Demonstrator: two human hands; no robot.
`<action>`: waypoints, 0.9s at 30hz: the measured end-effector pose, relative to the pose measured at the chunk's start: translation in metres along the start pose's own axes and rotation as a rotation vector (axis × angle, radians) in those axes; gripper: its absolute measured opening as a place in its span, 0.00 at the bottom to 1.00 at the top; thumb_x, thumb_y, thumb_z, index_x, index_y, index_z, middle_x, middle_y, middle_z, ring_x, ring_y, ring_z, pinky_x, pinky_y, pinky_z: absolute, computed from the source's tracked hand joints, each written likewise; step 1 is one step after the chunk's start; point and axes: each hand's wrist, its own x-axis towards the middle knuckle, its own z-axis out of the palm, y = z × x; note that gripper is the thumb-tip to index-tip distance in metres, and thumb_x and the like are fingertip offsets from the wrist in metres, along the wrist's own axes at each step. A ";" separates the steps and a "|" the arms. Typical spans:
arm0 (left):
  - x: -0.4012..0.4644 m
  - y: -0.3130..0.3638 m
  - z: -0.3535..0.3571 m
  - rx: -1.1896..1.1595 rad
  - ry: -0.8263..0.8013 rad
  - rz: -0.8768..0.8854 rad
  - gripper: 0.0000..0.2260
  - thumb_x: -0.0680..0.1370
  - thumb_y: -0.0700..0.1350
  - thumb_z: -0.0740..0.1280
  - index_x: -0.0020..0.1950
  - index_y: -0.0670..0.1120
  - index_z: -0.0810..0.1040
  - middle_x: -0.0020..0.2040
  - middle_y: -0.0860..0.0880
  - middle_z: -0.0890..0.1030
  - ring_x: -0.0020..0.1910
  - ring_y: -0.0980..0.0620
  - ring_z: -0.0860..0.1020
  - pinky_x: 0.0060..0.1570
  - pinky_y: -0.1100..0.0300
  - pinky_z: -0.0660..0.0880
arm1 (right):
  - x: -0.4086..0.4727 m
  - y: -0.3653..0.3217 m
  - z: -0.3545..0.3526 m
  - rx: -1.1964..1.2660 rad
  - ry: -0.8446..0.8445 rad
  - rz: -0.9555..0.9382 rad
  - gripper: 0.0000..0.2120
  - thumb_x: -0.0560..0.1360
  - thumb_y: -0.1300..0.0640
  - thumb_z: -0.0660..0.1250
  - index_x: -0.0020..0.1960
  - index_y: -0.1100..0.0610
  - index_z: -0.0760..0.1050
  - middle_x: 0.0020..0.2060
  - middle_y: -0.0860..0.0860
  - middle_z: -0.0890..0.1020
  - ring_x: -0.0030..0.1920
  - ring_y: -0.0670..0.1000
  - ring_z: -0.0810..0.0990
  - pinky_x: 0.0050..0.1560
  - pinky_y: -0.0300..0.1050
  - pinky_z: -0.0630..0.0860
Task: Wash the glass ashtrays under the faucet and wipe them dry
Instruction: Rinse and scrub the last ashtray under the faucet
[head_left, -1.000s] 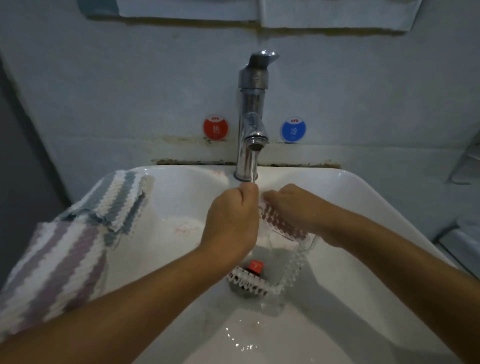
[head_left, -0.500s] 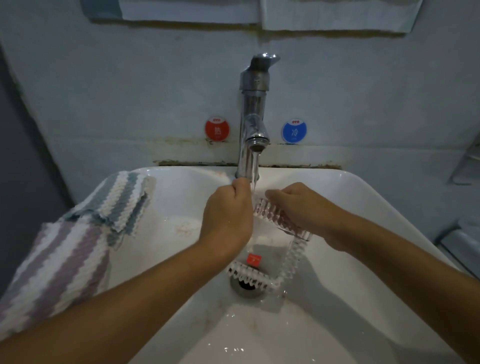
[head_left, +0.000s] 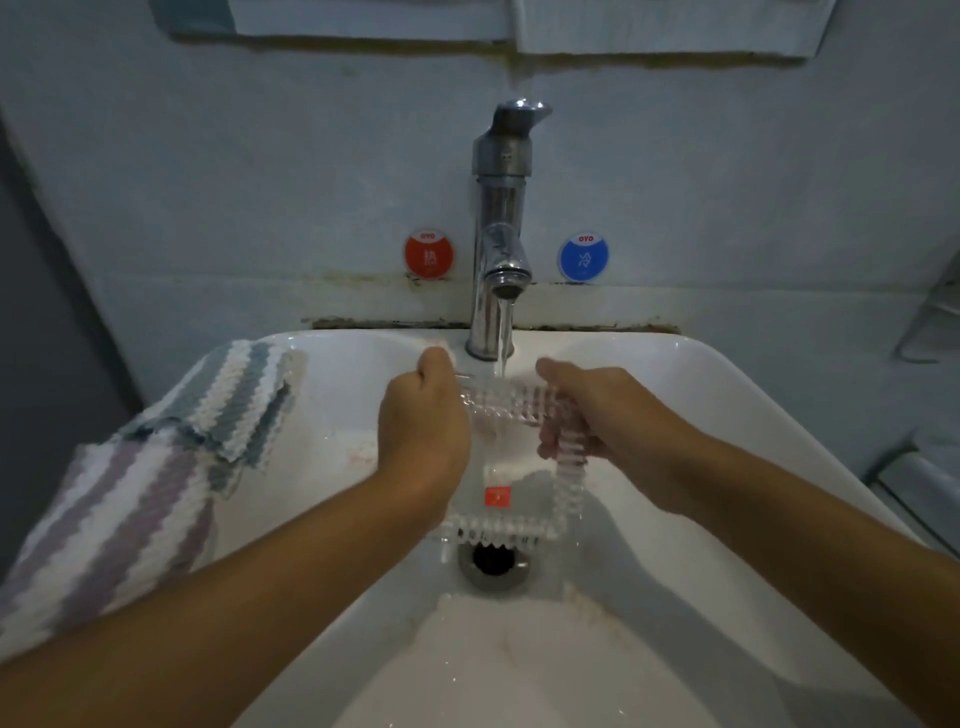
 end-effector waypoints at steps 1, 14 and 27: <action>0.001 -0.001 -0.001 -0.039 0.025 -0.080 0.21 0.84 0.53 0.49 0.36 0.45 0.68 0.32 0.46 0.68 0.31 0.48 0.68 0.32 0.56 0.66 | -0.003 0.001 0.003 0.098 -0.015 0.043 0.27 0.82 0.39 0.56 0.48 0.62 0.80 0.37 0.56 0.83 0.41 0.56 0.82 0.61 0.59 0.78; 0.007 -0.009 -0.007 -0.216 -0.170 -0.340 0.20 0.83 0.50 0.50 0.35 0.44 0.69 0.22 0.49 0.70 0.19 0.52 0.67 0.31 0.58 0.70 | -0.011 0.011 0.020 0.085 0.344 0.108 0.22 0.85 0.48 0.51 0.44 0.61 0.75 0.32 0.57 0.76 0.29 0.50 0.74 0.28 0.41 0.69; 0.007 0.005 -0.006 0.212 -0.360 0.334 0.26 0.85 0.56 0.48 0.36 0.46 0.74 0.27 0.51 0.72 0.28 0.52 0.69 0.35 0.53 0.68 | -0.011 0.003 0.020 -0.103 0.103 -0.180 0.27 0.85 0.47 0.56 0.33 0.59 0.75 0.24 0.53 0.73 0.24 0.48 0.71 0.27 0.42 0.74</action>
